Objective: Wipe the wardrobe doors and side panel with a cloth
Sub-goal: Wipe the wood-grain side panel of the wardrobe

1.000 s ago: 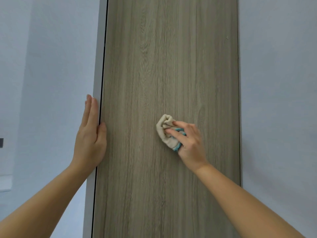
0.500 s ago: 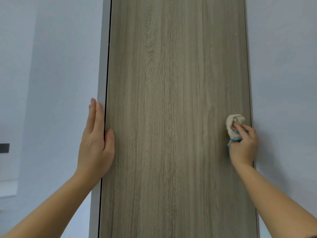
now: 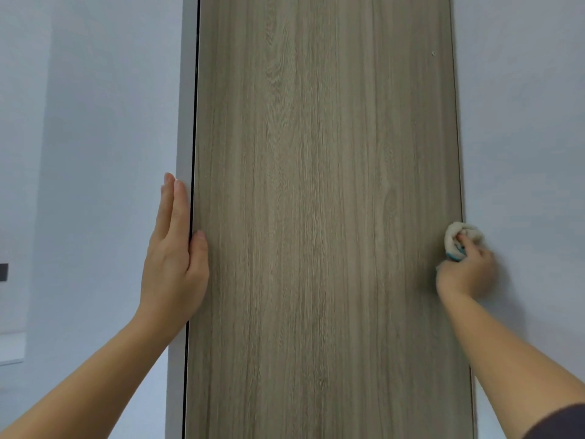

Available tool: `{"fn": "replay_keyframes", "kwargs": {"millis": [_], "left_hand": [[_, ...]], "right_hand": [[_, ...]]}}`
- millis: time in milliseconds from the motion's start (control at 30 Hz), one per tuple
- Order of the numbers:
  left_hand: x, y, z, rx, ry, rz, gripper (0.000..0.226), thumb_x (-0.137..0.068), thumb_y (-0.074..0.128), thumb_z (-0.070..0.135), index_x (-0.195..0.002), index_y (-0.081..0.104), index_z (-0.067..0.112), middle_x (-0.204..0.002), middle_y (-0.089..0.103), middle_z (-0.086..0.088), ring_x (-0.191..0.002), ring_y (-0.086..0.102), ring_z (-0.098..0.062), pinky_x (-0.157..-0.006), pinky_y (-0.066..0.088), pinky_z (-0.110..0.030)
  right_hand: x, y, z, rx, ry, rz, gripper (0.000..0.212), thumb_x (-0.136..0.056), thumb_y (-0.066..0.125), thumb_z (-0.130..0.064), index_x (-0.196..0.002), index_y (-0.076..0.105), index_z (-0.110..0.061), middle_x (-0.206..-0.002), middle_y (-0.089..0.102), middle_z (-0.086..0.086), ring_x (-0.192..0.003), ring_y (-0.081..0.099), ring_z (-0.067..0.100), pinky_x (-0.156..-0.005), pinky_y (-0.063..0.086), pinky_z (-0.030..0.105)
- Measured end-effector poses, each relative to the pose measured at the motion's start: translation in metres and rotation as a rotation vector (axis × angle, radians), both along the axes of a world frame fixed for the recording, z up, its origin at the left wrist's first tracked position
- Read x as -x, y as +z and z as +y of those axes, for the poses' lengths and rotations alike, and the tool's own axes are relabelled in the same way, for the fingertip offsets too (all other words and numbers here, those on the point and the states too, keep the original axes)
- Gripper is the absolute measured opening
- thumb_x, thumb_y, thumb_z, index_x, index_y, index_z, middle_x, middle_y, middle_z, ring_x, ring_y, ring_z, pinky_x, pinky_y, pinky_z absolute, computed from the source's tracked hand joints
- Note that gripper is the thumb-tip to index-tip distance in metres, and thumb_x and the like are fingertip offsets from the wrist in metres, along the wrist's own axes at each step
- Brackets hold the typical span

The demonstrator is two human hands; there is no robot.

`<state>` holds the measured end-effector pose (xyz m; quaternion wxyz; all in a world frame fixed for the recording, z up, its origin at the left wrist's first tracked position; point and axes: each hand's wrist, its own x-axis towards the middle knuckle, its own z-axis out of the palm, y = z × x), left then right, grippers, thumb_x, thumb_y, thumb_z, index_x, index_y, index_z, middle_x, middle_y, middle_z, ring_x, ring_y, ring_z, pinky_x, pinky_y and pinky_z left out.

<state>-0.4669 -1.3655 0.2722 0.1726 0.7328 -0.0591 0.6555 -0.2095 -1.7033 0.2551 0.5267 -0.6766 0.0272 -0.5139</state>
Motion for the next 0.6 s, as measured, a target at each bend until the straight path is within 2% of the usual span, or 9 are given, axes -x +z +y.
{"fn": "replay_keyframes", "kwargs": {"millis": [100,233,367,467,533,600], "left_hand": [[0.001,-0.001,0.000,0.008,-0.023,0.004,0.064,-0.100,0.034,0.000,-0.154,0.004,0.017,-0.161,-0.002,0.010,-0.145,-0.003,0.003,-0.110,0.001,-0.002],[0.003,-0.001,-0.002,0.020,-0.047,0.002,0.063,-0.100,0.032,-0.002,-0.154,0.006,0.018,-0.160,-0.001,0.011,-0.145,-0.002,0.003,-0.110,0.001,-0.003],[0.003,-0.001,-0.002,0.028,-0.054,0.004,0.063,-0.100,0.032,-0.002,-0.154,0.006,0.018,-0.160,0.000,0.012,-0.145,-0.001,0.004,-0.110,0.001,-0.002],[0.003,-0.001,-0.001,0.022,-0.061,0.003,0.062,-0.101,0.031,-0.001,-0.154,0.005,0.018,-0.160,-0.001,0.012,-0.145,-0.002,0.004,-0.110,0.001,-0.002],[0.003,-0.002,0.000,0.021,-0.079,0.000,0.062,-0.101,0.031,-0.001,-0.154,0.006,0.018,-0.160,0.000,0.012,-0.145,-0.002,0.004,-0.110,0.001,-0.002],[0.003,-0.002,0.001,0.019,-0.104,-0.005,0.062,-0.101,0.031,-0.002,-0.154,0.006,0.018,-0.160,0.001,0.011,-0.145,-0.001,0.005,-0.111,0.002,-0.004]], "right_hand": [[0.011,-0.007,0.016,-0.046,0.061,-0.023,0.059,-0.080,0.053,0.010,-0.131,0.058,-0.021,-0.129,0.048,0.016,-0.114,0.047,0.033,-0.089,0.035,0.026],[0.037,-0.020,0.044,-0.055,0.118,-0.128,0.060,-0.077,0.053,0.015,-0.129,0.060,-0.014,-0.118,0.049,0.013,-0.106,0.052,0.031,-0.093,0.041,0.031],[0.079,-0.039,0.088,0.085,0.207,-0.276,0.052,-0.076,0.062,0.015,-0.122,0.064,-0.009,-0.114,0.049,0.006,-0.102,0.053,0.028,-0.087,0.046,0.035],[0.107,-0.049,0.126,0.191,0.244,-0.389,0.052,-0.073,0.065,0.015,-0.118,0.067,-0.011,-0.114,0.052,0.006,-0.103,0.051,0.027,-0.087,0.049,0.038],[0.125,-0.054,0.146,0.242,0.245,-0.441,0.050,-0.072,0.064,0.013,-0.115,0.069,-0.013,-0.113,0.054,0.005,-0.103,0.050,0.024,-0.093,0.041,0.023],[0.142,-0.056,0.163,0.273,0.236,-0.473,0.050,-0.072,0.064,0.014,-0.113,0.070,-0.014,-0.112,0.056,0.005,-0.103,0.047,0.020,-0.093,0.030,0.006]]}}
